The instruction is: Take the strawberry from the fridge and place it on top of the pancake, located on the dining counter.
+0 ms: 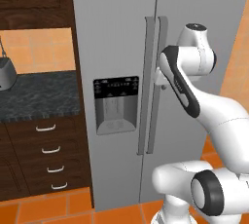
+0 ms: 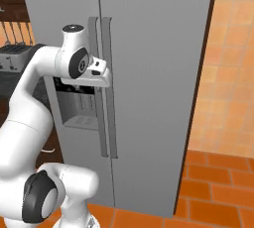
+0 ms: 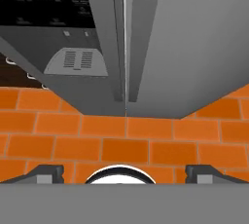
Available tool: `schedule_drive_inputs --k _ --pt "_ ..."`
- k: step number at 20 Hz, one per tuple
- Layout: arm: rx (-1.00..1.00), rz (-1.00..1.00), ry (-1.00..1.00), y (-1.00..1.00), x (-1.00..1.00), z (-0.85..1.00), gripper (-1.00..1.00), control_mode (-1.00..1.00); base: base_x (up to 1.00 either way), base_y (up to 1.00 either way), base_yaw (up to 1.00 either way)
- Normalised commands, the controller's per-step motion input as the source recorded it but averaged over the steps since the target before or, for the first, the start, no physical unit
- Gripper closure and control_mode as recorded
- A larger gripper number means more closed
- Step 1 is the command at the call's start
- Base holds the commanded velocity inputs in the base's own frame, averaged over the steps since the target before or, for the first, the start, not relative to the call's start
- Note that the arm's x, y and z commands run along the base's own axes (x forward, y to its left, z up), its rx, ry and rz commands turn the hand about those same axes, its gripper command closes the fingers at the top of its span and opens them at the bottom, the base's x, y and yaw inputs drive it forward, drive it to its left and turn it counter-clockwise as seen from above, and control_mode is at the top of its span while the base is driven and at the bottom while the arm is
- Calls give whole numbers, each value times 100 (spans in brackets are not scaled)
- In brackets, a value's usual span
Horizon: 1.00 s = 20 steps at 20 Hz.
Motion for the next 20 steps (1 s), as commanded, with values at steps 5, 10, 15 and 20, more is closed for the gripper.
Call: schedule_drive_inputs --k 5,10,15,20 --pt "0 2 -27 -2 10 -6 -100 -100 0 0 0" --pt "1 7 -52 -27 20 1 -100 -100 0 0 0" --pt "4 1 -12 -18 47 2 -100 -100 0 0 0" --pt "0 -6 0 0 53 0 -100 -100 0 0 0"
